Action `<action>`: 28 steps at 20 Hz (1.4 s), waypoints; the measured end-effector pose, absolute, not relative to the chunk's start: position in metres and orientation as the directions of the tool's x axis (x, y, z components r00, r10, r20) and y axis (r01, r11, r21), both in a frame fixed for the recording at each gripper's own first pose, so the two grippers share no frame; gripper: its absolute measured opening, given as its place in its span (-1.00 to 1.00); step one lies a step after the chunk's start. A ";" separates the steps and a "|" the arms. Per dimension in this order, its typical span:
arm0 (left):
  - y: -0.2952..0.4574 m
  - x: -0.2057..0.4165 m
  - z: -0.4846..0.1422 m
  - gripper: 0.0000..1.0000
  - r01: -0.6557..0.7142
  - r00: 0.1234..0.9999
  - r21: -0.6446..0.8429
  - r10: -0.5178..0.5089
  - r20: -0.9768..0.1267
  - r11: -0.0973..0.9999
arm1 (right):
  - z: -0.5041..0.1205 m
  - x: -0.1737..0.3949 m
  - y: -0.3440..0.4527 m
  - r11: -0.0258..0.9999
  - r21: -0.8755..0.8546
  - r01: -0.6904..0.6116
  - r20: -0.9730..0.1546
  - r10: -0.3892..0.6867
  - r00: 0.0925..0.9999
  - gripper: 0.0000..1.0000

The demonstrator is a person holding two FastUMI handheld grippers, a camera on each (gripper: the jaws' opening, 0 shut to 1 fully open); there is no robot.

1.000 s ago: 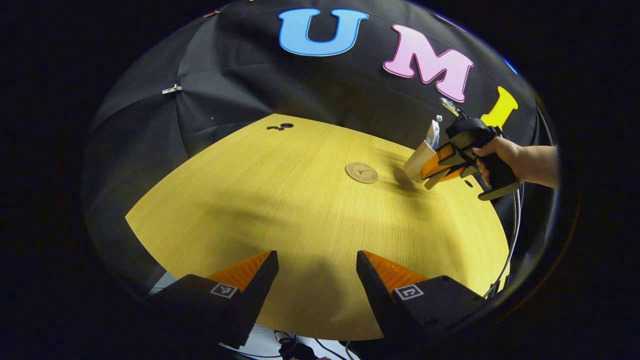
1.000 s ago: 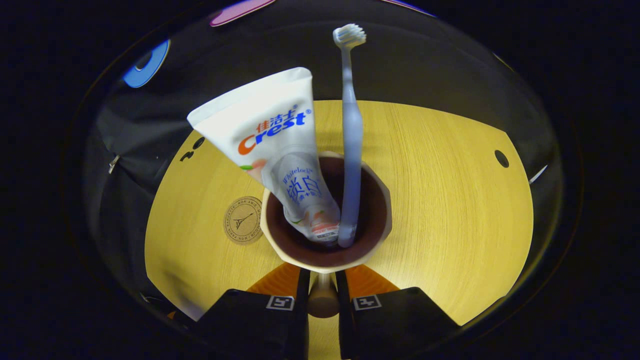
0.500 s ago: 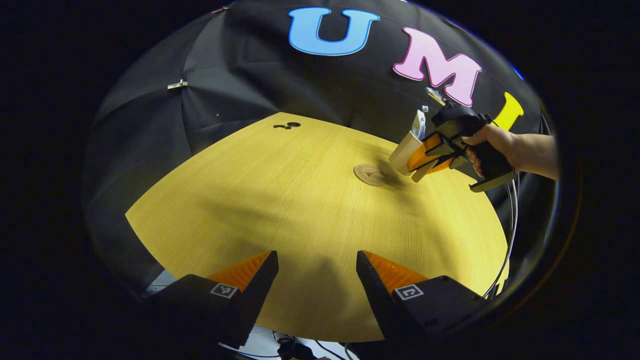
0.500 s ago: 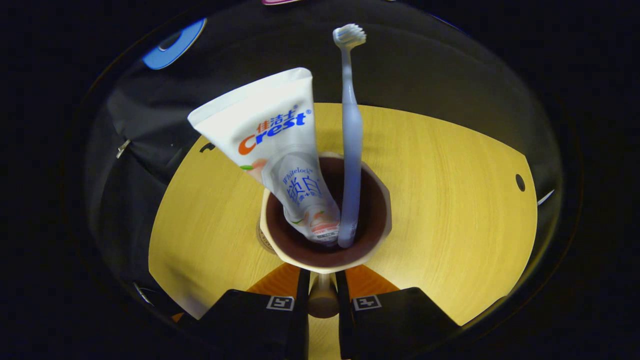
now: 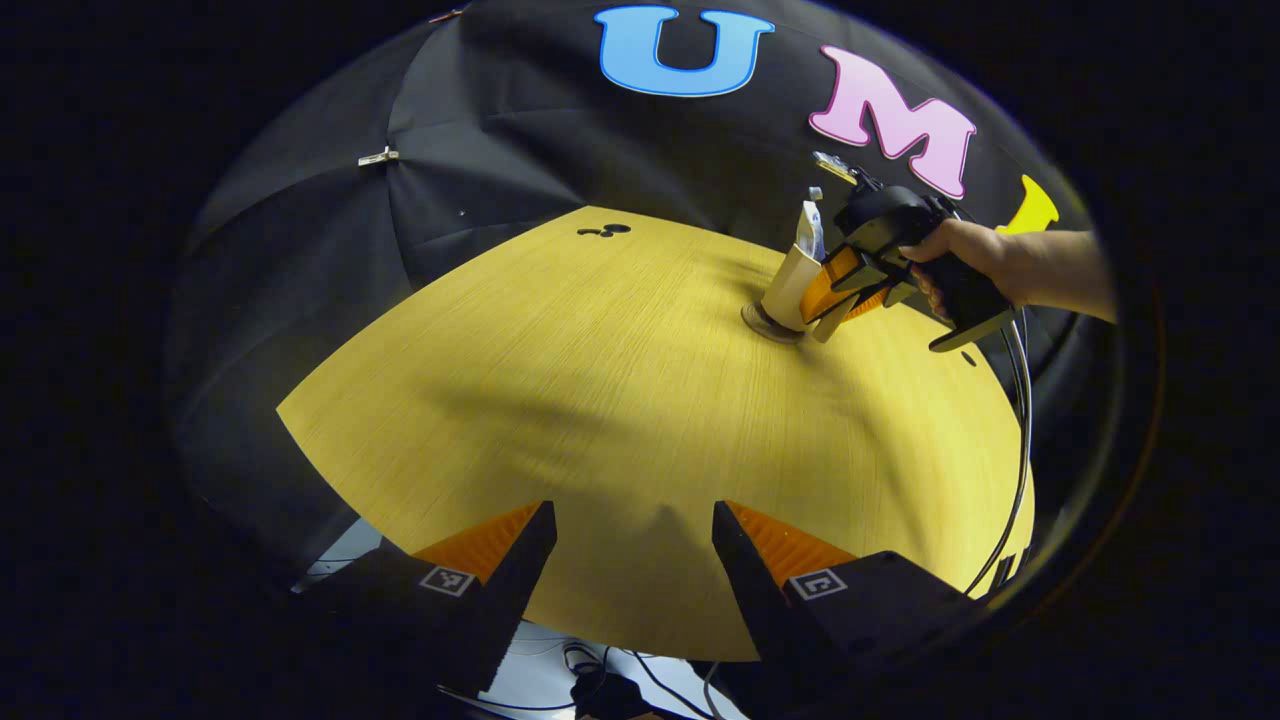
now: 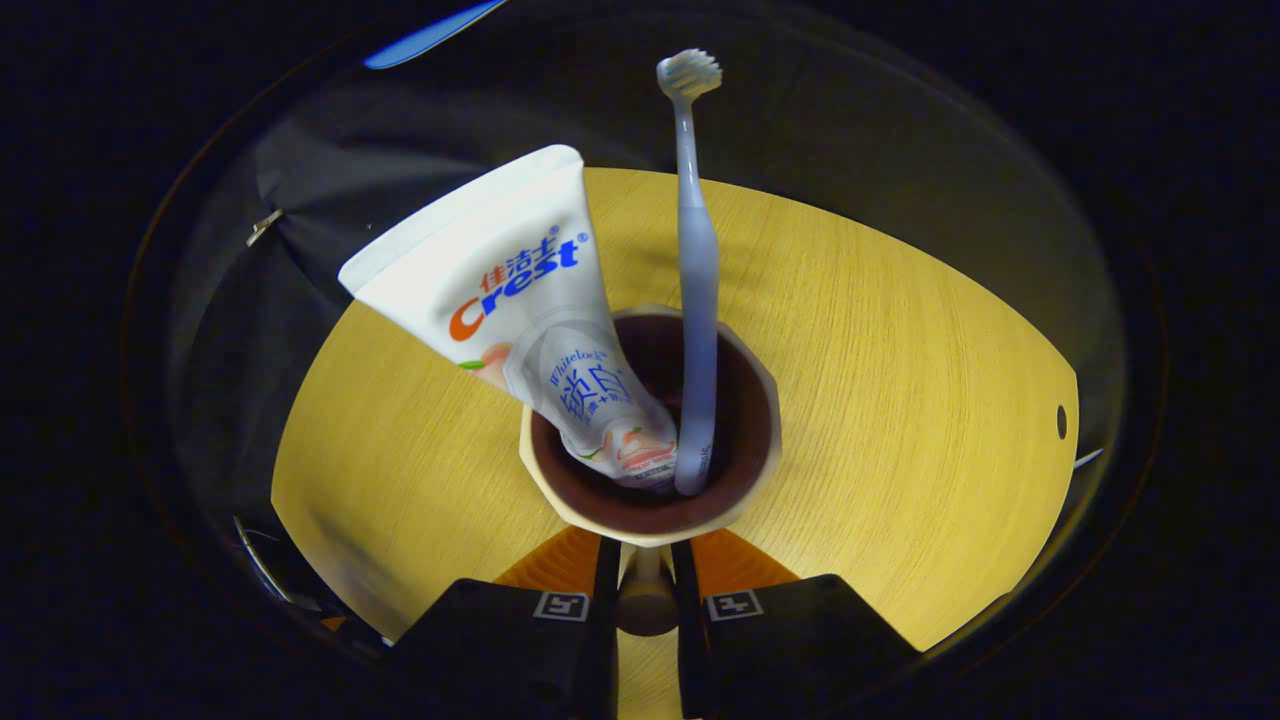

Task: Put the toothbrush and toothpaste on the desktop into the cup, then pick up the cup and place it on the coaster on the desktop.

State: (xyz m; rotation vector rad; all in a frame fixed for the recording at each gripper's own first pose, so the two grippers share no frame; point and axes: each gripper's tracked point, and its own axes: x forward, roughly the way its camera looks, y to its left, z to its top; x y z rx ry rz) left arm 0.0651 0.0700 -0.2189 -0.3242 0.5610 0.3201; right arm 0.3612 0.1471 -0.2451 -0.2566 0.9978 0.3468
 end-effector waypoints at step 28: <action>0.073 0.094 -0.088 0.96 -0.142 0.946 -0.121 0.099 -0.310 0.982 | -0.100 0.227 0.089 0.953 0.031 -0.302 -0.559 0.267 0.785 0.98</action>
